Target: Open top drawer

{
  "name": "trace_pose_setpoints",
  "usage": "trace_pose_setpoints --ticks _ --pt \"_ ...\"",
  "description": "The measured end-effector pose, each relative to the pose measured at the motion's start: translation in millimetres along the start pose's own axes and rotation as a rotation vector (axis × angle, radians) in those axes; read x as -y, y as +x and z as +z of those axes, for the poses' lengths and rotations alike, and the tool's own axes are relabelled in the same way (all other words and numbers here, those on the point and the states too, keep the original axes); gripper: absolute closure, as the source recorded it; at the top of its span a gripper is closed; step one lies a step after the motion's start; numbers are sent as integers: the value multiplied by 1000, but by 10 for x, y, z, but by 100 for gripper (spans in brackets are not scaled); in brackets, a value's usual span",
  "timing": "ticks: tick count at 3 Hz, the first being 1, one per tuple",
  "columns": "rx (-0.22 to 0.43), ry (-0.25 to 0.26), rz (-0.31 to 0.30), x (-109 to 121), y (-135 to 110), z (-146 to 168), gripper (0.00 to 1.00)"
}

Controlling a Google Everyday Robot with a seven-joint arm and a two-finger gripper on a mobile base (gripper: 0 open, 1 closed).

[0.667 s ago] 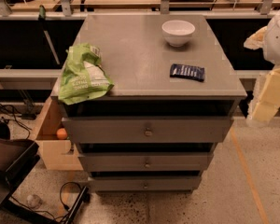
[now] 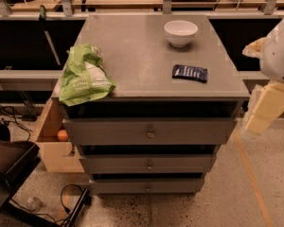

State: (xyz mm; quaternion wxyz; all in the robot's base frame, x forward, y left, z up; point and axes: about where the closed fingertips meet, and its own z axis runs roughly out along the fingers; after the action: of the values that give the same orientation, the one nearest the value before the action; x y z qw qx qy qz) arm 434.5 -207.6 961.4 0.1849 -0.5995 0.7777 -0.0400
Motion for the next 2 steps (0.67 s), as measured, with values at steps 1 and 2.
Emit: trace_pose_setpoints --ticks 1,2 --pt "54 32 -39 -355 -14 292 0" --pt "49 25 -83 -690 71 1165 0"
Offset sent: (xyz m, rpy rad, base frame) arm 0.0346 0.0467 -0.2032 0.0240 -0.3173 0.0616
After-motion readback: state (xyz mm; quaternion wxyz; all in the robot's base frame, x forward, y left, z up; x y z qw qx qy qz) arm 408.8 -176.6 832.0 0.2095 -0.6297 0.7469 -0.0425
